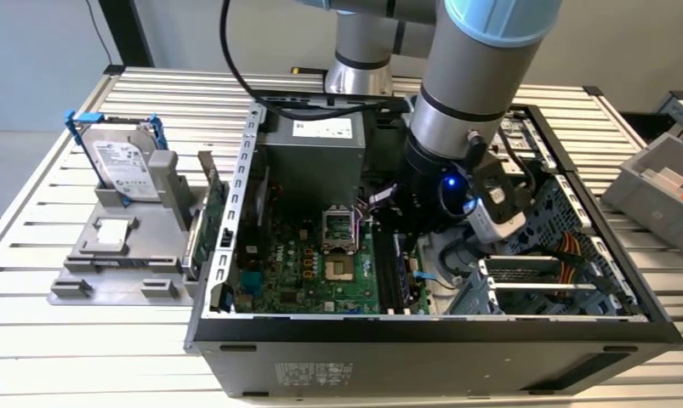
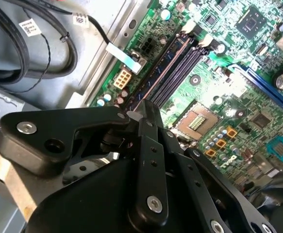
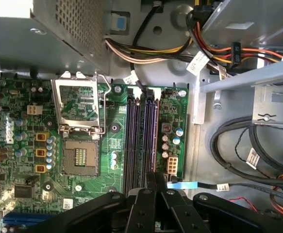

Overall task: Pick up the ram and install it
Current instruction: 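Press down the ram until it locks into place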

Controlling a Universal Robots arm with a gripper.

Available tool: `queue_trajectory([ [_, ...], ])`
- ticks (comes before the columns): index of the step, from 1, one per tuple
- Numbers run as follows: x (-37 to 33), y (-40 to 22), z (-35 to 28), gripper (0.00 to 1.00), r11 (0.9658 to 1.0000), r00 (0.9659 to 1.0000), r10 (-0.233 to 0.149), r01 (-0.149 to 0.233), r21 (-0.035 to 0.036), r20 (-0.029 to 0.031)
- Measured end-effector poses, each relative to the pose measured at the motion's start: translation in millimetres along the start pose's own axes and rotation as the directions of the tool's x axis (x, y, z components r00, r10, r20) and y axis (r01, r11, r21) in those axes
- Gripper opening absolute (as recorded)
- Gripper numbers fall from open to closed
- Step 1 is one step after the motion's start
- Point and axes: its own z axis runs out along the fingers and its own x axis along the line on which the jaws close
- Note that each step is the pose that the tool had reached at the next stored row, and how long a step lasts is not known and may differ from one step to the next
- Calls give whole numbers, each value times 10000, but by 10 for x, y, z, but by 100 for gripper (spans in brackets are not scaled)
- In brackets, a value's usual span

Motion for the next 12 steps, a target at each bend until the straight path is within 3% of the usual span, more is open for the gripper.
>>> queue_trajectory([
  [7, 0, 4, 0, 0, 9977, 9978, -663, 664, -143, 21],
  [9, 0, 4, 1, 0, 9960, 9961, -878, 879, -183, 32],
  [12, -1, 4, 1, 0, 9918, 9919, -1267, 1268, -182, 55],
])
